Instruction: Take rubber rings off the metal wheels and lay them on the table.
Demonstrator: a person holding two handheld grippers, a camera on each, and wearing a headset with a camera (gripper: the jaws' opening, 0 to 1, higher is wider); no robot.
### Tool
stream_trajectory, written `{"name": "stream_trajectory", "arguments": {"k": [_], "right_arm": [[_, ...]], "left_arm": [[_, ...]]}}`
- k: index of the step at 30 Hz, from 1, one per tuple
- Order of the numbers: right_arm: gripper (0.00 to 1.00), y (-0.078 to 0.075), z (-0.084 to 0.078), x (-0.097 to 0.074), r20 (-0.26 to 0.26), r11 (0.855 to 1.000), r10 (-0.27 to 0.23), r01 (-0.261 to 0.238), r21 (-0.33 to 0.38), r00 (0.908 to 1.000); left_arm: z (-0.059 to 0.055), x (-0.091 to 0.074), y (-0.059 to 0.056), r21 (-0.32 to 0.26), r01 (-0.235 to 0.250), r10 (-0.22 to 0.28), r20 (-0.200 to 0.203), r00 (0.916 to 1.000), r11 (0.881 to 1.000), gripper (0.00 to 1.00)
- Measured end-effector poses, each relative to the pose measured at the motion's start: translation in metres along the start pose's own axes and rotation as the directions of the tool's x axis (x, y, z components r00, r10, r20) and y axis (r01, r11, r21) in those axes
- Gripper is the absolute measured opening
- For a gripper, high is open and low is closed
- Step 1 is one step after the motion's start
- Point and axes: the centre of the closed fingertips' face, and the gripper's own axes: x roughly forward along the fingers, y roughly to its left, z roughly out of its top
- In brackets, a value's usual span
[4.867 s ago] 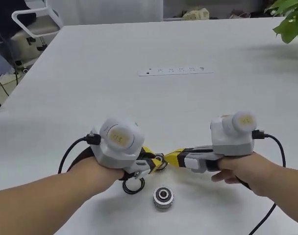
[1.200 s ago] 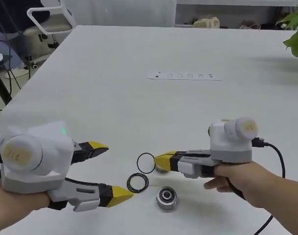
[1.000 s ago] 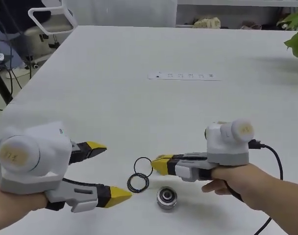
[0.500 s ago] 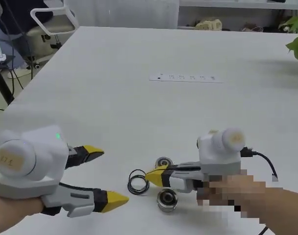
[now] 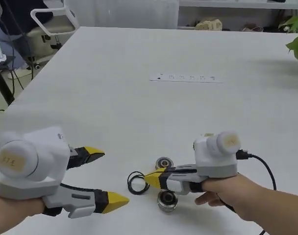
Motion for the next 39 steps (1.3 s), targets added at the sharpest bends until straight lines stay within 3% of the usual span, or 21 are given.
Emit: {"name": "stream_trajectory", "arguments": {"k": [28, 39], "right_arm": [[0.05, -0.0065, -0.0094, 0.0006, -0.058, 0.995, -0.05, 0.044, -0.095, 0.9971], [0.09, -0.0088, -0.0006, -0.0066, -0.036, 0.994, -0.06, 0.057, -0.094, 0.9975]], "left_arm": [[-0.0064, -0.0001, 0.0005, -0.003, 0.0, 0.0, -0.025, 0.9997, 1.0, 0.66], [-0.0051, 0.0008, 0.0013, 0.0, 0.005, -0.005, -0.026, 0.9997, 1.0, 0.66]]}}
